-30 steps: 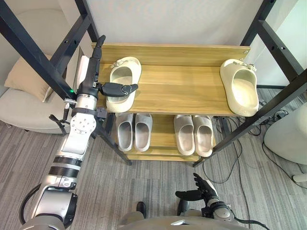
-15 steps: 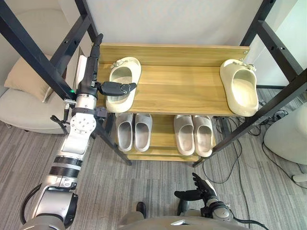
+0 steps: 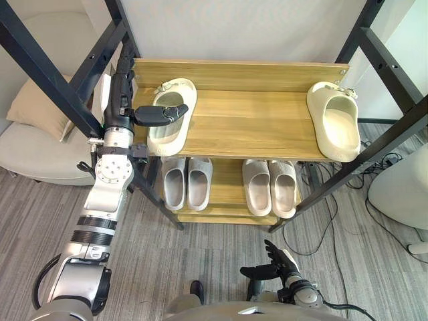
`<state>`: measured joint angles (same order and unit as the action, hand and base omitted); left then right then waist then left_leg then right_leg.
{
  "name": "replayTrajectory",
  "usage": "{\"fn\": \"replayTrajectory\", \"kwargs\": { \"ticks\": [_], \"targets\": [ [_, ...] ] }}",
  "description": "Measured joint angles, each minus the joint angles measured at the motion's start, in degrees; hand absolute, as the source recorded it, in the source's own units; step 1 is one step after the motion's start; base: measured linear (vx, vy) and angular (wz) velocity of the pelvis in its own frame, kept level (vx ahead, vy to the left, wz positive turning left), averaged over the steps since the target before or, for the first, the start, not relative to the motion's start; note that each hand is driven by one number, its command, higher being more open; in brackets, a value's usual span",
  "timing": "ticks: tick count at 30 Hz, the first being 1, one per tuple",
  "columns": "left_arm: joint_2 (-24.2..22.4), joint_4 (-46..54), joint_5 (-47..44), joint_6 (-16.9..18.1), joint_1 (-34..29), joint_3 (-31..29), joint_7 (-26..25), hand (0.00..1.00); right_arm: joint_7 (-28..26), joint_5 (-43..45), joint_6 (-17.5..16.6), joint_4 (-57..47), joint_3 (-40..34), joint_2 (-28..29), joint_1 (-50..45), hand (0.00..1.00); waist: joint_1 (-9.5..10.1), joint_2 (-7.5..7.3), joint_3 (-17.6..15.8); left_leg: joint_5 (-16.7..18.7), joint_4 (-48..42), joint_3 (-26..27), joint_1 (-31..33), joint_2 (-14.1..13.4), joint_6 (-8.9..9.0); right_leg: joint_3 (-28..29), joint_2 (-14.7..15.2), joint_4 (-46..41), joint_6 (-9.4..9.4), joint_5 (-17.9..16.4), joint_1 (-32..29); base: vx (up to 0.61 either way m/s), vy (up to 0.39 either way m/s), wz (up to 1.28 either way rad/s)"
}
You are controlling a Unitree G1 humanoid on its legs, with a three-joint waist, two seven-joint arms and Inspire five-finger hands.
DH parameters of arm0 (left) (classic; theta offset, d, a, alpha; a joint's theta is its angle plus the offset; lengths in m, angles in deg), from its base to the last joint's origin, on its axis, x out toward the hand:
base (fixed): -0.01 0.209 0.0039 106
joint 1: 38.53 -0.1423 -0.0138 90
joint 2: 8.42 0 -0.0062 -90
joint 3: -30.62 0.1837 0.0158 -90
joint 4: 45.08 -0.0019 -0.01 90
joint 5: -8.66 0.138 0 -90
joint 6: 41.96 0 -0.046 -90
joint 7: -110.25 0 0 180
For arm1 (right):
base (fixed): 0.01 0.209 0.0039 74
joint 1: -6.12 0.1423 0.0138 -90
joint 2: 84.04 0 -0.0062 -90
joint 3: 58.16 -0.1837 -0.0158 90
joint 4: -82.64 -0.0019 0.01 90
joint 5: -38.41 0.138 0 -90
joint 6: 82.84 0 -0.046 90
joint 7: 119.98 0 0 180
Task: Organize the slippers on the shoe rack
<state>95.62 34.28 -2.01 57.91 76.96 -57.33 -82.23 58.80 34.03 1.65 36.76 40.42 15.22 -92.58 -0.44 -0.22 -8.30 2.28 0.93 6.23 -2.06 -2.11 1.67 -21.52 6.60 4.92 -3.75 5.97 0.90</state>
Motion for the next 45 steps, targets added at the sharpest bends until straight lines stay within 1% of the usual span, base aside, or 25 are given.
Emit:
{"fn": "replayTrajectory", "kwargs": {
  "ticks": [4, 7, 12, 13, 21, 26, 31, 45],
  "targets": [
    [-0.4, -0.1, 1.0, -0.2, 0.0, -0.3, 0.0, 1.0, 0.0, 0.0, 0.0, 0.0, 0.0, 0.0, 0.0, 1.0, 0.14, 0.0, 0.0, 0.0, 0.0, 0.0, 0.0, 0.0, 0.0, 0.0, -0.1, 0.0, 0.03, 0.0, -0.1, 0.0, 0.0, 0.0],
    [-0.4, -0.5, 4.3, -0.5, 0.0, -0.3, 0.0, 1.0, 0.0, 0.0, 0.0, 0.0, 0.0, 0.0, 0.0, 1.0, 0.15, 0.0, 0.0, 0.0, 0.0, 0.0, 0.0, 0.0, 0.0, 0.0, -0.1, 0.0, 0.08, 0.1, -0.1, 0.0, 0.0, 0.0],
    [-0.4, -1.7, 6.5, -0.6, 0.3, -0.3, 0.0, 1.0, 0.0, 0.0, 0.0, 0.0, -0.1, 0.0, 0.0, 1.0, 0.13, 0.0, 0.0, 0.0, 0.0, 0.1, 0.0, 0.0, 0.0, 0.0, -0.1, 0.0, 0.13, 0.1, -0.1, 0.0, 0.0, 0.0],
    [-0.4, -2.0, 6.9, -0.6, 0.4, -0.3, 0.0, 0.0, 0.0, 0.0, 0.0, 0.0, -0.1, 0.0, 0.0, 1.0, 0.13, 0.0, 0.0, 0.0, 0.0, 0.1, 0.0, 0.0, 0.0, 0.0, -0.1, 0.0, 0.14, 0.1, -0.1, 0.0, 0.0, 0.0],
    [-0.4, -3.8, 9.1, -1.2, 0.7, -0.4, -0.2, 0.0, -0.1, 0.0, 0.0, 0.0, -0.6, 0.1, -0.2, 1.0, 0.25, -0.01, 0.0, 0.0, 0.1, 0.6, -0.1, -0.3, 0.07, 0.5, -0.4, 0.2, 0.23, 0.2, -0.3, 0.0, 0.0, -0.01],
    [-0.4, -4.9, 9.1, -1.2, 0.7, -0.4, 0.0, 0.0, -0.1, 0.0, 0.0, 0.0, -0.7, 0.2, -0.3, 1.0, 0.57, -0.08, -0.1, -0.3, 0.7, 1.0, -0.1, -0.6, 0.45, 1.0, -0.7, 0.2, 0.31, 0.2, -0.9, 0.0, 0.0, -0.05],
    [-0.4, -4.9, 9.1, -1.1, 0.7, -0.8, -2.4, 0.0, -0.1, 0.0, 0.0, 0.0, -0.8, 0.2, -0.3, 1.0, 0.49, -0.13, -0.1, -0.4, 0.8, 1.2, -0.1, -0.7, 0.5, 1.2, -0.8, 0.1, 0.33, 0.2, -1.0, 0.0, -0.001, -0.01],
    [-0.4, -4.9, 9.1, -1.2, 0.7, -0.8, -2.3, 0.0, 0.0, 0.0, 0.0, -0.1, -0.8, 0.4, -0.3, 1.0, 0.43, -0.31, -0.2, -0.4, 0.9, 1.3, -0.3, -0.7, 0.52, 1.2, -0.8, 0.1, 0.4, 0.3, -0.8, 0.0, 0.0, 0.0]
  ]
}}
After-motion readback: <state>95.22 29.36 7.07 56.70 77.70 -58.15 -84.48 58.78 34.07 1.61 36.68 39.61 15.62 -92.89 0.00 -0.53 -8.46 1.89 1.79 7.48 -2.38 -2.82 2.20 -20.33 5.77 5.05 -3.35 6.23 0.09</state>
